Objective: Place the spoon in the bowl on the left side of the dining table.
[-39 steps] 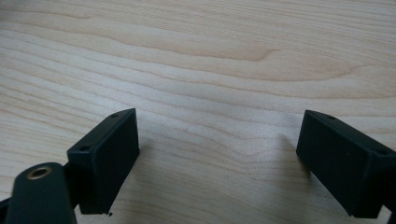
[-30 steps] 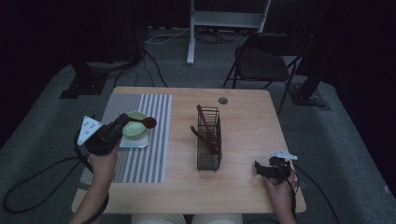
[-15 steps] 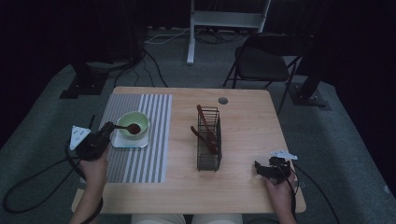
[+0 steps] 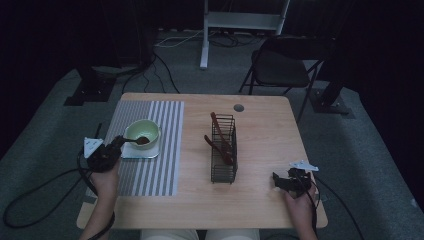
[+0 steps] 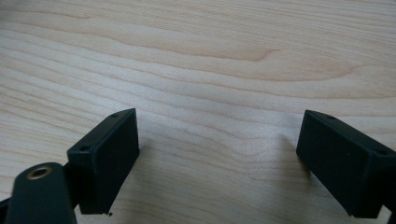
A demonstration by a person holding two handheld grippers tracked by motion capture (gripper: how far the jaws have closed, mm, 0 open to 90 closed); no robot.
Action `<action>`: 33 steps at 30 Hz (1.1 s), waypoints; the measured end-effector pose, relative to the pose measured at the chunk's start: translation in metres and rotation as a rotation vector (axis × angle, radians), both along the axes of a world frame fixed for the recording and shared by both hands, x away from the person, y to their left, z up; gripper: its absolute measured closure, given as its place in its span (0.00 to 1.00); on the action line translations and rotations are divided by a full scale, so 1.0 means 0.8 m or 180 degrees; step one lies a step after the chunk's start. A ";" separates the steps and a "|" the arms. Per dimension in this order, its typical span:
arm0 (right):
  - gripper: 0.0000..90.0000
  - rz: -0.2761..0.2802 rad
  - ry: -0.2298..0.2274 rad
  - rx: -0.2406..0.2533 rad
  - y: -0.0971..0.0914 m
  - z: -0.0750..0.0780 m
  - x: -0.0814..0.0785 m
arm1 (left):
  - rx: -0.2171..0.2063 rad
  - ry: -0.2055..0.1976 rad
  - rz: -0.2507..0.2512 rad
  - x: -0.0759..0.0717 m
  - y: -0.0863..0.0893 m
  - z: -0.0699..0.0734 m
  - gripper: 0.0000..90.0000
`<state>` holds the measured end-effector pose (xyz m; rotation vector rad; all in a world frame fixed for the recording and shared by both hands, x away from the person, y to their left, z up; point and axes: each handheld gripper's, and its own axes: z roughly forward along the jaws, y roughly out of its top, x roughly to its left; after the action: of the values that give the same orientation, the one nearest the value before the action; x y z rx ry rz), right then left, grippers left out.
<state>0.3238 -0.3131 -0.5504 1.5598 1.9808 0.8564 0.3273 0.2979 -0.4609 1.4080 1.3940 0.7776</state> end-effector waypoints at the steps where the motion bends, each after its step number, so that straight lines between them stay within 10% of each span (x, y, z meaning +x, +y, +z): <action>1: 0.14 0.0000 0.0000 -0.0001 0.000 0.000 0.000 | -0.0015 0.0026 -0.0003 0.001 0.000 -0.001 0.93; 23: 0.14 0.0001 -0.0001 -0.0002 0.000 0.000 0.000 | 0.0113 0.0296 0.0023 0.003 0.008 -0.022 0.85; 28: 0.14 0.0001 -0.0001 -0.0002 0.000 0.000 0.000 | 0.0217 0.0328 0.0021 0.000 0.007 -0.023 0.68; 33: 0.14 0.0001 -0.0002 -0.0002 0.000 0.000 0.000 | 0.0298 0.0476 0.0054 -0.003 0.007 -0.024 0.29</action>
<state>0.3238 -0.3131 -0.5504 1.5587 1.9808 0.8563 0.3253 0.3039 -0.4804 1.5553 1.5020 0.7700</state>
